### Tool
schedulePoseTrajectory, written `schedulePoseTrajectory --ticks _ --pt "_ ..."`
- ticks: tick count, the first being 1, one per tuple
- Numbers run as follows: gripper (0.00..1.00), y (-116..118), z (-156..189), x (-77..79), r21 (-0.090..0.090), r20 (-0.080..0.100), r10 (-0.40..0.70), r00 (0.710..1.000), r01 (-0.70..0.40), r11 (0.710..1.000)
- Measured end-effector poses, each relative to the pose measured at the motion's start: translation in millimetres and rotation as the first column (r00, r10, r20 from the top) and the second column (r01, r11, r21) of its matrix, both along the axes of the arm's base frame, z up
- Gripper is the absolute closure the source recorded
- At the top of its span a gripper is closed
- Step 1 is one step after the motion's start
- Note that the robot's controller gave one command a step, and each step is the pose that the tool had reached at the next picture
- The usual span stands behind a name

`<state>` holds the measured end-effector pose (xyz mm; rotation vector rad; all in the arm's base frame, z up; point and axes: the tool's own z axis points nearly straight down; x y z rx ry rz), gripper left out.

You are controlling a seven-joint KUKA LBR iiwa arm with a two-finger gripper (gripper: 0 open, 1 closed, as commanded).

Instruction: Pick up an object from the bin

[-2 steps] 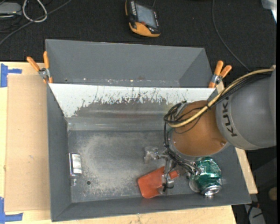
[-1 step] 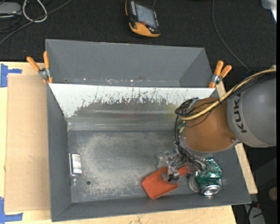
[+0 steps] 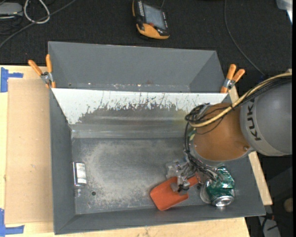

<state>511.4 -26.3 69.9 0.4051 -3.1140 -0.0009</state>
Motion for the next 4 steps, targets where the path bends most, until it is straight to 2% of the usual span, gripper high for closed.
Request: schedulePoseTrajectory --ticks 3,4 --pt "1.0 2 81 -1.4 0.001 -0.005 -0.003 1.0 0.003 1.0" --pt "1.0 2 103 -0.4 0.001 -0.001 -0.003 1.0 0.003 1.0"
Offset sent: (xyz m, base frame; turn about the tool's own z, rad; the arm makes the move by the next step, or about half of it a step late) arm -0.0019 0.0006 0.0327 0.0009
